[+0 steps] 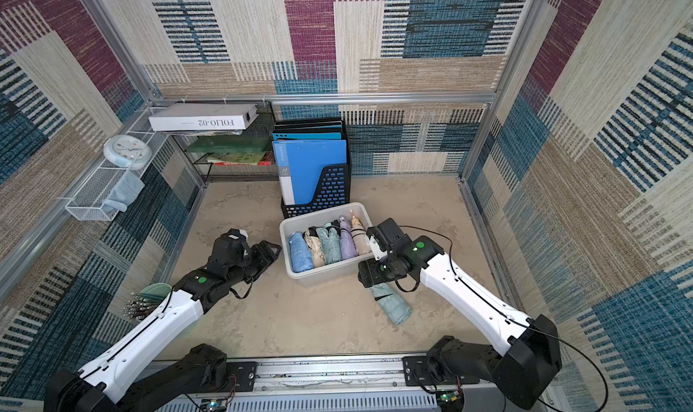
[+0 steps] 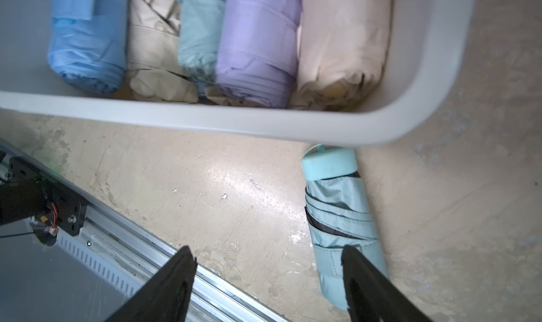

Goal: Put the umbrella into the storage box
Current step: Pick up the umbrella from the center of the board.

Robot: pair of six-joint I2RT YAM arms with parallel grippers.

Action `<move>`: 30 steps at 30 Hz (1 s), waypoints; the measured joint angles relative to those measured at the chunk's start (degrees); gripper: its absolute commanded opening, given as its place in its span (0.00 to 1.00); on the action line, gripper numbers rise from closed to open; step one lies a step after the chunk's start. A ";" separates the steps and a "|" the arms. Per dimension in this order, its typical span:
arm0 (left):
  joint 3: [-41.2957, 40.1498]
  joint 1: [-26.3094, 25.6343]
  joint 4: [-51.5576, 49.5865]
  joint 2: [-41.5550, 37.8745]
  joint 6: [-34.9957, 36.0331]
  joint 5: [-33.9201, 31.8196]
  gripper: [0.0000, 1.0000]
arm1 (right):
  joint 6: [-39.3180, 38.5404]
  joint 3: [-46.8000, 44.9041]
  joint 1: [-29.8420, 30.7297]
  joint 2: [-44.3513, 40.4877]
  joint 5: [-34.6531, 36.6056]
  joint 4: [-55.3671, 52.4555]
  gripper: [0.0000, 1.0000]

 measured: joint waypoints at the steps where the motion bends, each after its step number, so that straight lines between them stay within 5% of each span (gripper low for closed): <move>1: -0.17 0.00 0.26 0.07 -0.02 0.15 0.77 | -1.75 0.24 0.00 -0.33 -0.20 0.46 0.81; 7: 1.84 0.04 1.95 3.82 0.76 3.72 0.83 | -4.66 -1.97 0.26 -0.28 2.84 3.02 0.83; 12: 8.11 0.09 1.18 9.42 2.84 4.42 0.81 | 1.36 -6.36 0.31 -0.07 5.81 6.84 0.85; 20: 7.96 0.09 -1.03 13.42 2.69 2.54 0.63 | 15.26 -21.03 0.46 -8.39 9.73 14.29 0.89; 30: 7.63 -0.02 1.75 14.97 2.49 3.80 0.36 | 20.90 -28.81 0.46 -7.65 12.00 20.79 0.91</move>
